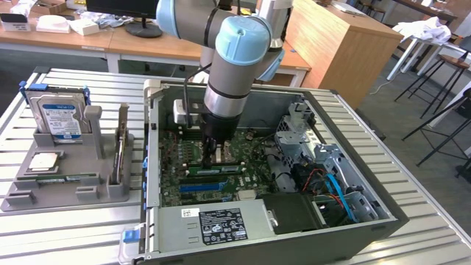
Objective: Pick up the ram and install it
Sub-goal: 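Press down the ram until it locks into place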
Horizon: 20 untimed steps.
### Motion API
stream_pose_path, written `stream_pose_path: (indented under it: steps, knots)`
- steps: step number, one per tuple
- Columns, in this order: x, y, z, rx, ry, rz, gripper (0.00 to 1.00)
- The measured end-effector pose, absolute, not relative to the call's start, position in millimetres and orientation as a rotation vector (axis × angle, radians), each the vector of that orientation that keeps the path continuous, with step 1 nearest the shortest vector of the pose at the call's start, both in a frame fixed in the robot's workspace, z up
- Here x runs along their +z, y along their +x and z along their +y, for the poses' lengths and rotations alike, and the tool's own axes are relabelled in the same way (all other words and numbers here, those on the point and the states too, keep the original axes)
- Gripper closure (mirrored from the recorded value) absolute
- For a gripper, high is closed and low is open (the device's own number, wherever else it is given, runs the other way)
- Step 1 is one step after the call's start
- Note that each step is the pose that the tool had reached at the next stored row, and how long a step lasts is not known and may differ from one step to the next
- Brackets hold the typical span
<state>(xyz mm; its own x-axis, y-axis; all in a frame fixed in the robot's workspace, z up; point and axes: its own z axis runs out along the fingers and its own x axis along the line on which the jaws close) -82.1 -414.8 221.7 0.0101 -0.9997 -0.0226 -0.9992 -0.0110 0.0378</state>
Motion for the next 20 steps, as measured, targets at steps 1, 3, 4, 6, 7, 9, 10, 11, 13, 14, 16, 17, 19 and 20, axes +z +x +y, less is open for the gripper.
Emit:
stream_pose_path:
  steps: [1,3,4,6,7,9,10,11,13,14,16,17,19,20]
  knots:
    - [221.7,-82.1,-414.8,-0.067,2.225,-2.202,0.9]
    - [221.7,-82.1,-414.8,-0.067,2.225,-2.201,0.9]
    - [221.7,-82.0,-414.8,-0.067,2.225,-2.201,0.9]
    - [223.0,-81.8,-414.5,-0.067,2.226,-2.203,0.9]
    - [224.7,-81.8,-414.6,-0.067,2.226,-2.202,0.9]
    - [229.7,-82.0,-414.7,-0.067,2.225,-2.201,0.9]
    - [232.8,-82.0,-414.8,-0.067,2.225,-2.201,0.9]
    - [236.1,-82.0,-414.8,-0.067,2.225,-2.202,0.9]
    - [242.4,-82.0,-414.8,-0.067,2.225,-2.201,0.9]
    - [245.6,-82.0,-414.8,-0.067,2.225,-2.201,0.9]
    - [253.2,-82.0,-414.7,-0.067,2.225,-2.201,0.9]
    - [257.3,-82.1,-414.8,-0.067,2.225,-2.201,0.9]
    - [266.1,-82.1,-414.8,-0.067,2.225,-2.201,0.9]
    - [270.3,-82.1,-414.7,-0.067,2.225,-2.202,0.9]
